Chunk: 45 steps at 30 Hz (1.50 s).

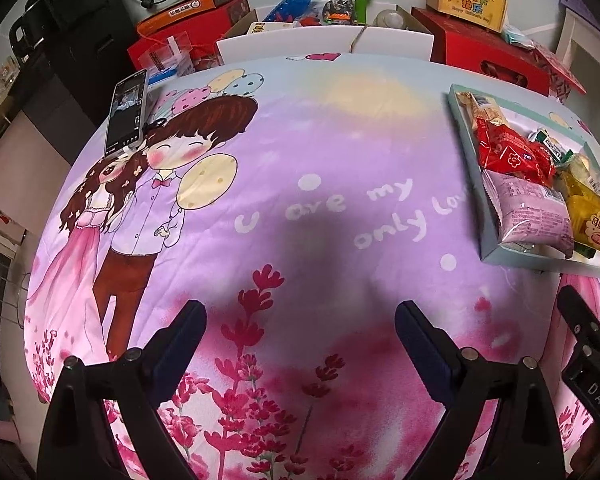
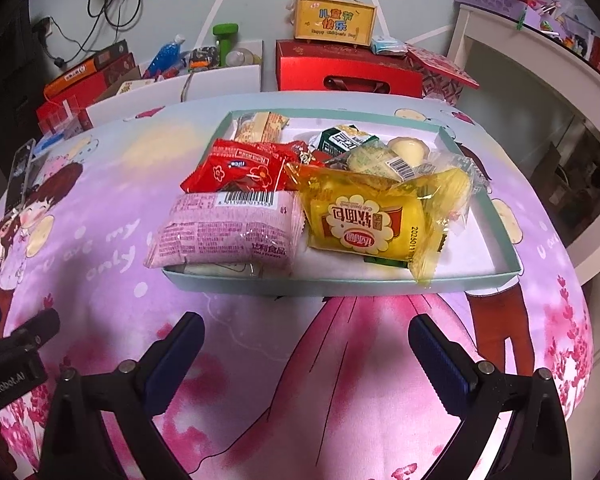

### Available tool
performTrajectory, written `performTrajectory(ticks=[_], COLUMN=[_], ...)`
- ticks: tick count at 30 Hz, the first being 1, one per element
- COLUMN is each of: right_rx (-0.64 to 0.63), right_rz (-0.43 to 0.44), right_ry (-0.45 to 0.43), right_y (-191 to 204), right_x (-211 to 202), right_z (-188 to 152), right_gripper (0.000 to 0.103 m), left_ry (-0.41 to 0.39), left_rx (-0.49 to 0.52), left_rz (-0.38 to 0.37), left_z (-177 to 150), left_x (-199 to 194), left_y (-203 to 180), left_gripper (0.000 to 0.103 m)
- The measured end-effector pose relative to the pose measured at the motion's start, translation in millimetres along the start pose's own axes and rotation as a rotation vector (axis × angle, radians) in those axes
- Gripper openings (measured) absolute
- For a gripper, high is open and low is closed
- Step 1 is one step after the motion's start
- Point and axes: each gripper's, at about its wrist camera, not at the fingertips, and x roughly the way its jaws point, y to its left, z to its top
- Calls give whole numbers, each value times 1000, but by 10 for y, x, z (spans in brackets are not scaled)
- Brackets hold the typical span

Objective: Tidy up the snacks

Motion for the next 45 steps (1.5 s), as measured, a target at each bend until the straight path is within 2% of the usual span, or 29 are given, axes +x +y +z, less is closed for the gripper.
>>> performTrajectory(ticks=[12,45], right_rx=[-28,-21], right_rz=[-22,0], right_ry=[7,17], right_y=[57,42], right_x=[10,23], right_z=[-14,-13], right_gripper=[103,103], left_ry=[10,11], left_rx=[-2,8], left_rz=[7,19], left_z=[8,3], left_x=[28,30], left_y=[5,-14], left_gripper=[95,95])
